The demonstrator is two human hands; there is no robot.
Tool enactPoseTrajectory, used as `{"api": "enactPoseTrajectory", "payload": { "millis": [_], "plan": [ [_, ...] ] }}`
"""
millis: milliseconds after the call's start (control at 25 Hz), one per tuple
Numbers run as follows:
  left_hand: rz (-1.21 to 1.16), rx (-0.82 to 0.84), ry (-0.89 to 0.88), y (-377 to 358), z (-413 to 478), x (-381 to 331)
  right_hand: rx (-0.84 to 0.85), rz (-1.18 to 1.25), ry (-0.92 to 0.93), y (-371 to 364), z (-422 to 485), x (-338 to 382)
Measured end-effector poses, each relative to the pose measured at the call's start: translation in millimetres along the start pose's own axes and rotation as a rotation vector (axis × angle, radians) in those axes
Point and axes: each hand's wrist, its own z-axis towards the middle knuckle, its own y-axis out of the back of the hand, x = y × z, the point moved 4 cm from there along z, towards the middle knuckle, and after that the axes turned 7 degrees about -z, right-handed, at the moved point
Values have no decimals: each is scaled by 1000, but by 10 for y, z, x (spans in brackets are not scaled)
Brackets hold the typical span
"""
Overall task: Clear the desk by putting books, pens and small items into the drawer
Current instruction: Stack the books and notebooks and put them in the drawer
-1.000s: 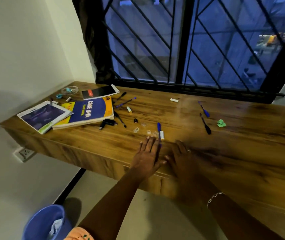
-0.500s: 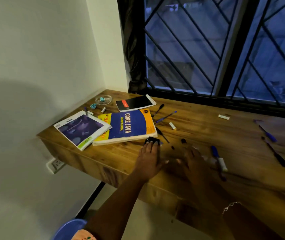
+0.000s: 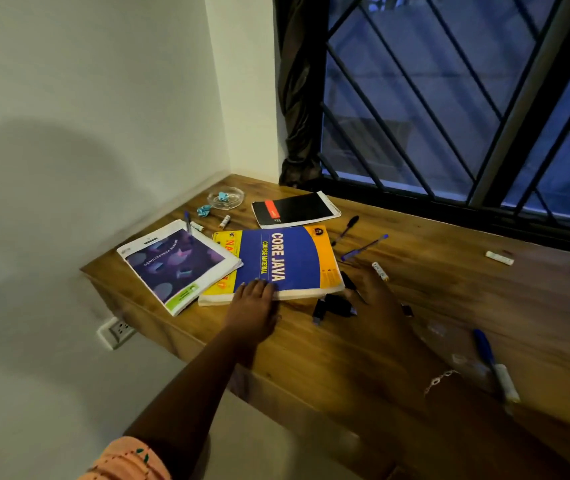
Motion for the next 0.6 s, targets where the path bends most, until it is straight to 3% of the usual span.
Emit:
{"api": "enactPoseTrajectory", "payload": {
  "millis": [240,400,600],
  "plan": [
    [266,163,-172,36,401,132,93,103,-124,-191,688,45],
    [426,155,-338,71,509,26,129,5,-190,-285,971,47],
    [448,142,-419,70,544,-80,91,87,-244,-312,1156,33]
  ]
}}
